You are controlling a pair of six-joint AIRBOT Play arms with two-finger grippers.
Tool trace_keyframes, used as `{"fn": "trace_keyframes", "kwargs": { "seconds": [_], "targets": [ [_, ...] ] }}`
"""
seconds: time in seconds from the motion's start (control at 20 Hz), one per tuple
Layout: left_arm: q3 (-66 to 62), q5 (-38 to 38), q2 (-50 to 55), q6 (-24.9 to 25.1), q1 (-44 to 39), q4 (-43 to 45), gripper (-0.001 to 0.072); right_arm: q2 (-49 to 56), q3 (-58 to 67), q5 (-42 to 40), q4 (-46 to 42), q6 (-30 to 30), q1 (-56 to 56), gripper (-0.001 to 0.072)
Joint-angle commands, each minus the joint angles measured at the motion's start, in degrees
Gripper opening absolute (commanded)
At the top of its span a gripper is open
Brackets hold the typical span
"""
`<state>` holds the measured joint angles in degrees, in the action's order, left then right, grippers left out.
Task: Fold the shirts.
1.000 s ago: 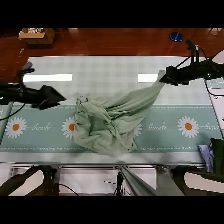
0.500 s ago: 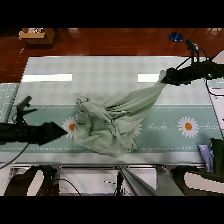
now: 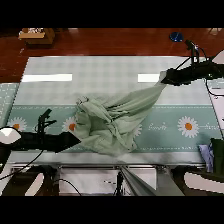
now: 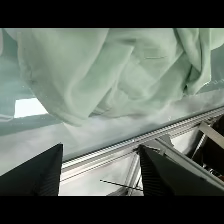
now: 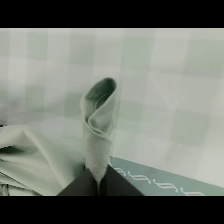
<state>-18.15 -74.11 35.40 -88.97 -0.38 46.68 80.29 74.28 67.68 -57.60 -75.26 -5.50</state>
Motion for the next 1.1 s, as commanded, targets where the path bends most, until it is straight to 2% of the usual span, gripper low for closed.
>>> {"fn": "trace_keyframes", "kwargs": {
  "seconds": [0.0,0.3,0.4,0.55,0.6,0.7,0.75,0.85,1.05],
  "targets": [
    [0.48,5.20,4.96,-0.55,-5.51,0.04,0.0563,-0.04,-0.02,0.02,0.02,-0.02,-0.02,0.0028],
    [0.46,16.87,16.59,-1.38,-12.96,-0.22,0.0563,-0.04,-0.02,0.02,0.02,-0.04,-0.02,0.0028],
    [0.39,19.74,20.65,-0.85,-15.67,-3.65,0.0563,-0.04,0.00,-0.02,0.00,-0.04,-0.04,0.0028],
    [0.35,25.57,24.98,3.19,-21.05,-12.68,0.0541,-0.04,-0.02,-0.09,0.00,-0.04,-0.02,0.0028],
    [0.26,27.56,25.83,3.23,-22.71,-14.47,0.0438,-0.04,0.00,-0.07,0.00,-0.07,-0.04,0.0028],
    [-0.07,30.03,26.21,3.26,-23.85,-15.02,0.0098,-0.04,0.00,-0.02,0.02,-0.07,-0.02,0.0028],
    [-0.35,30.16,26.21,3.48,-23.47,-14.99,0.0035,-0.04,0.00,0.04,0.04,-0.07,-0.04,0.0028],
    [-1.57,28.92,25.90,4.57,-22.53,-14.95,0.0033,-0.07,0.00,0.44,0.07,-0.09,-0.04,0.0028],
    [-9.01,19.74,20.92,9.42,-21.51,-15.02,0.0032,-1.57,0.00,2.43,0.11,-0.04,-0.04,0.0028]
  ]
}}
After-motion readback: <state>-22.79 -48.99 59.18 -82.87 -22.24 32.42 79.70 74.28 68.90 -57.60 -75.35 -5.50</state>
